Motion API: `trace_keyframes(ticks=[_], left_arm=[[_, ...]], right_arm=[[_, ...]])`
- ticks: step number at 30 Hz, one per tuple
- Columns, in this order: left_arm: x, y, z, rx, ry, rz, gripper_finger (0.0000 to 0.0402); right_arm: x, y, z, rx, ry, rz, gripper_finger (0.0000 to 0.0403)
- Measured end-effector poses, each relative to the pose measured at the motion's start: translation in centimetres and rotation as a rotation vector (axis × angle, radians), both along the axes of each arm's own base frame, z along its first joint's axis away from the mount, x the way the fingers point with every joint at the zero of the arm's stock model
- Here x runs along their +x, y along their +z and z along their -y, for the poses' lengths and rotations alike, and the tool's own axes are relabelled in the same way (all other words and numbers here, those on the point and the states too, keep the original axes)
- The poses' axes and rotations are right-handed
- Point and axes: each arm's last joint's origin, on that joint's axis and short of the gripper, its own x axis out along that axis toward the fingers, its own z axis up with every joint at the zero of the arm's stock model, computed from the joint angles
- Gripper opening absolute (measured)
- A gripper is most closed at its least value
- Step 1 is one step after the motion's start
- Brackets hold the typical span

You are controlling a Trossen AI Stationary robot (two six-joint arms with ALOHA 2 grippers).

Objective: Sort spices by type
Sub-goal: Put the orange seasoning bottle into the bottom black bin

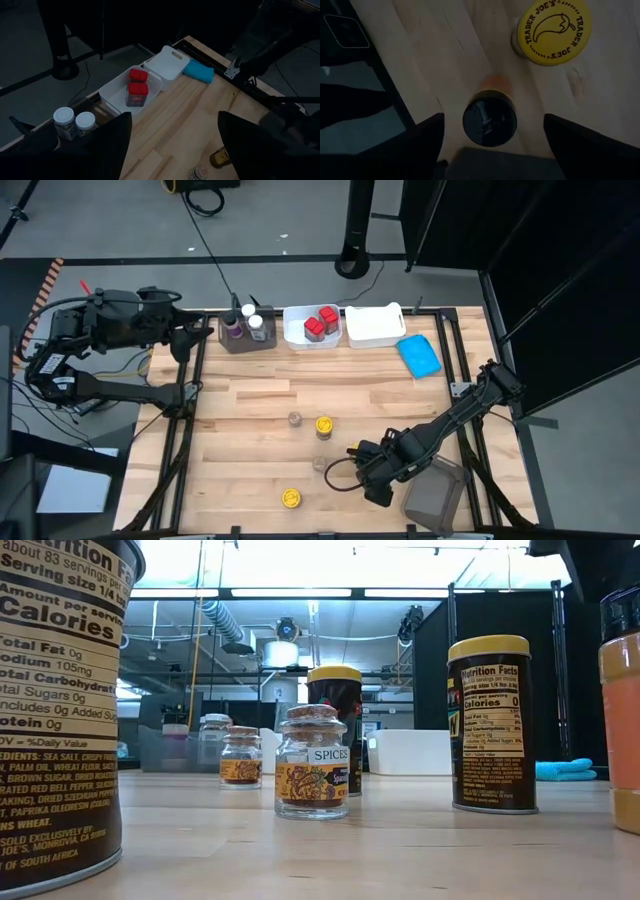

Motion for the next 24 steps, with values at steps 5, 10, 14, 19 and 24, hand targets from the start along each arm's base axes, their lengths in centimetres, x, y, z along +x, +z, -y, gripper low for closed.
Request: trace_keyframes(ticks=[5, 10, 14, 19, 24], left_arm=[[0.0, 0.0, 0.0, 0.0, 0.0, 0.0, 0.0301], [0.0, 0.0, 0.0, 0.0, 0.0, 0.0, 0.0301], [0.0, 0.0, 0.0, 0.0, 0.0, 0.0, 0.0301], [0.0, 0.0, 0.0, 0.0, 0.0, 0.0, 0.0301], [0.0, 0.0, 0.0, 0.0, 0.0, 0.0, 0.0301]], right_arm=[[-0.1, -1.5, 0.0, 0.006, -0.016, -0.019, 0.0344], [-0.4, -2.8, 0.2, 0.007, -0.014, -0.048, 0.0349], [-0.5, -3.7, 0.3, 0.011, -0.015, -0.054, 0.035], [-0.3, -4.5, 0.5, 0.034, -0.018, -0.046, 0.0343], [-0.3, -5.3, 0.6, 0.045, -0.019, -0.047, 0.0326]])
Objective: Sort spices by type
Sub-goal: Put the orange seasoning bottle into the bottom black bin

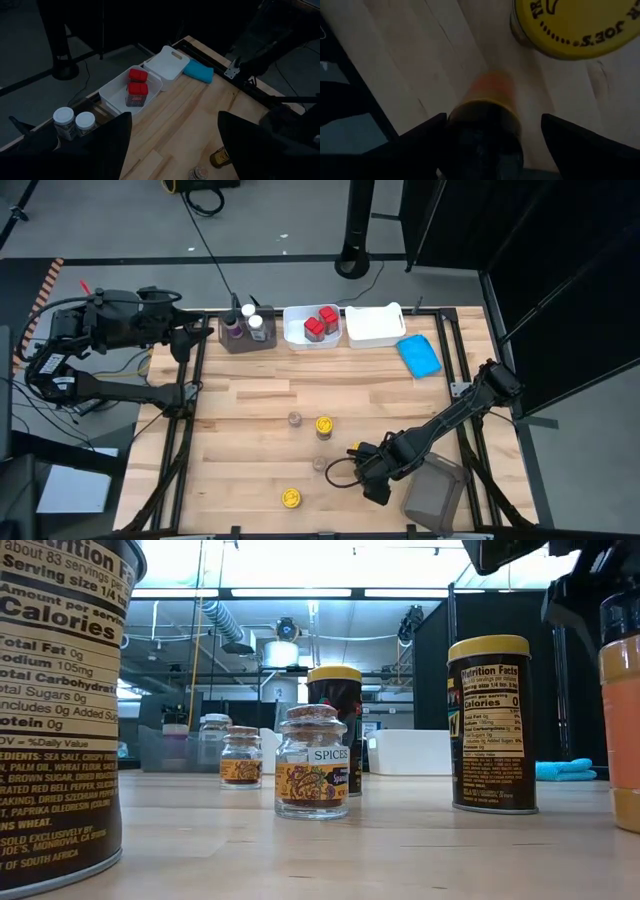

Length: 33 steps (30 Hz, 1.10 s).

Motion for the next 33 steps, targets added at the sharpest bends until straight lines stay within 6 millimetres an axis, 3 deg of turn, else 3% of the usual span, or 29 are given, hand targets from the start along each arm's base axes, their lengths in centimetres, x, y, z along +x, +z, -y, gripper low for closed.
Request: trace_keyframes(ticks=[12, 23, 33], left_arm=[[0.0, 0.0, 0.0, 0.001, 0.0, -0.001, 0.0301], [0.0, 0.0, 0.0, 0.015, -0.008, -0.009, 0.0301], [0.0, 0.0, 0.0, 0.019, -0.011, -0.011, 0.0301]], right_arm=[[0.0, -0.2, 0.4, -0.005, -0.015, -0.014, 0.0219], [-0.3, 0.2, 0.7, -0.033, -0.048, -0.061, 0.0224], [-0.6, 3.1, 0.9, -0.083, -0.023, -0.108, 0.0222]])
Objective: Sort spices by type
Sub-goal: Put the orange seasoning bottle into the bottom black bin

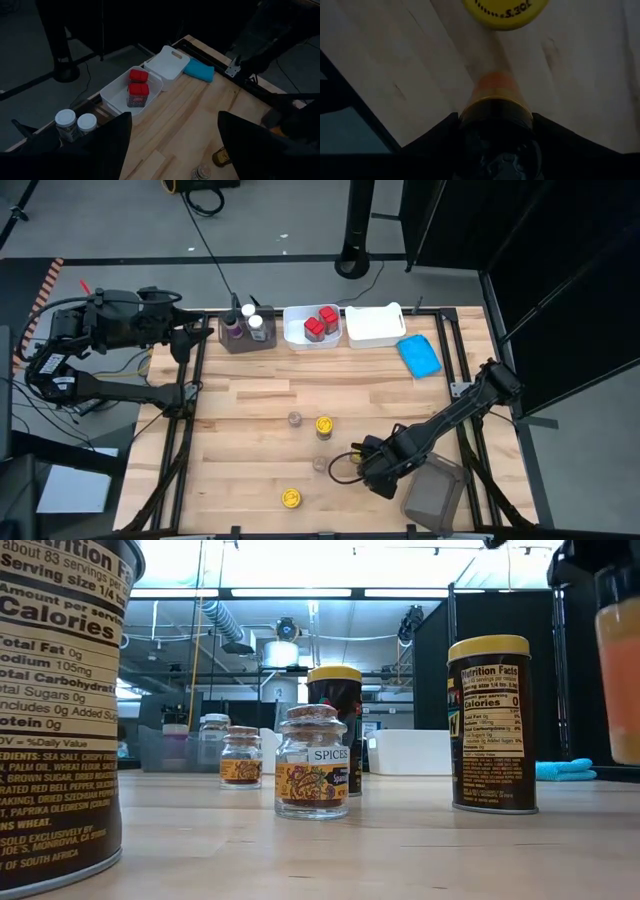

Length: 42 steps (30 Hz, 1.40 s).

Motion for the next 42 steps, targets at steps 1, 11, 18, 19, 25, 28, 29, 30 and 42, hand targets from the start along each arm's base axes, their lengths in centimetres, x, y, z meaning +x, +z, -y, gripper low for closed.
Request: trace_keyframes(ticks=[1, 11, 18, 19, 25, 28, 29, 30, 42], left_arm=[[0.0, 0.0, 0.0, 0.0, 0.0, 0.0, 0.0301], [0.0, 0.0, 0.0, 0.001, 0.0, -0.001, 0.0301], [0.0, 0.0, 0.0, 0.001, 0.0, 0.0, 0.0301], [0.0, 0.0, 0.0, 0.001, 0.0, 0.0, 0.0301], [0.0, 0.0, 0.0, 0.0, 0.0, 0.001, 0.0301], [0.0, 0.0, 0.0, 0.0, 0.001, 0.004, 0.0301], [0.0, 0.0, 0.0, 0.0, 0.001, 0.005, 0.0301], [0.0, 0.0, 0.0, -0.003, 0.003, 0.006, 0.0301], [0.1, 0.3, 0.0, -0.016, 0.012, 0.041, 0.0301]], right_arm=[[-0.1, 0.4, -0.1, -0.008, 0.003, -0.003, 0.0225], [-2.5, 5.1, -1.1, -0.041, -0.049, 0.02, 0.0223], [-7.1, 8.3, -1.7, -0.029, -0.213, 0.031, 0.0229], [-7.9, 8.8, -1.8, -0.03, -0.236, 0.041, 0.0228], [-11.8, 10.2, -2.3, -0.007, -0.365, 0.043, 0.0229], [-12.9, 9.6, -2.9, -0.021, -0.4, 0.027, 0.0229], [-13.2, 9.3, -3.1, -0.034, -0.405, 0.019, 0.0229], [-13.4, 8.9, -3.3, -0.05, -0.415, 0.011, 0.0229], [-13.1, 3.1, -4.2, -0.06, -0.407, 0.007, 0.0231]])
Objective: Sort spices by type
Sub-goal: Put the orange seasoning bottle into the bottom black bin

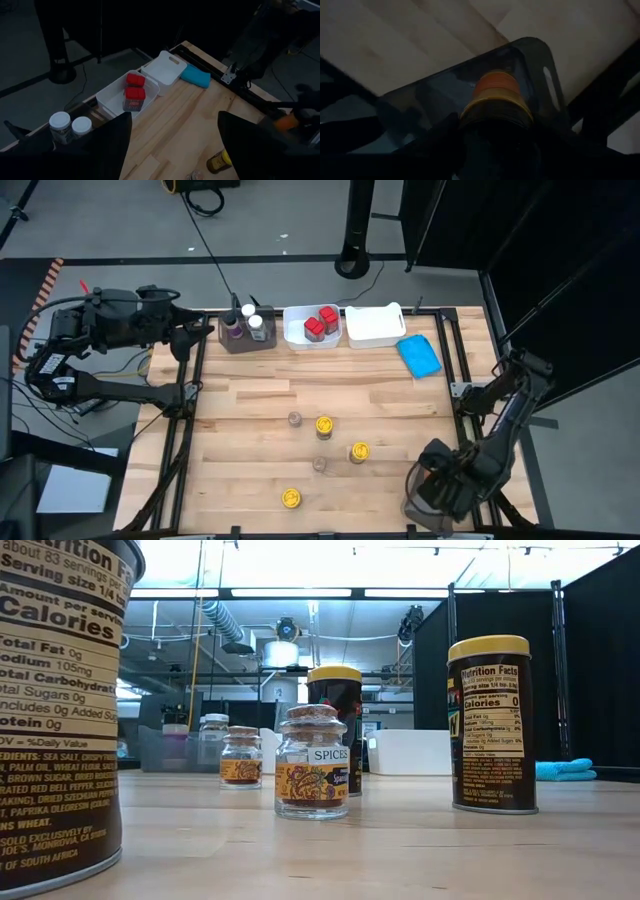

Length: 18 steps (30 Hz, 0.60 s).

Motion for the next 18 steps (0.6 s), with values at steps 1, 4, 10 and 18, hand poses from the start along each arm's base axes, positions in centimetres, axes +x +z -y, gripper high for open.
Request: trace_keyframes(ticks=[1, 4, 10, 18], left_arm=[[0.0, 0.0, 0.0, -0.001, 0.0, -0.002, 0.0301], [0.0, 0.0, 0.0, -0.001, 0.0, -0.001, 0.0301], [0.0, 0.0, 0.0, -0.001, 0.0, -0.002, 0.0301], [0.0, 0.0, 0.0, -0.001, 0.0, -0.002, 0.0301]], right_arm=[[0.0, -0.4, 0.1, -0.006, 0.001, -0.007, 0.0232], [0.0, -1.6, 0.2, -0.009, 0.001, -0.014, 0.0232], [0.0, -3.9, 0.1, 0.009, 0.002, -0.001, 0.0233], [-0.2, -5.4, 0.5, -0.006, -0.001, -0.013, 0.0236]])
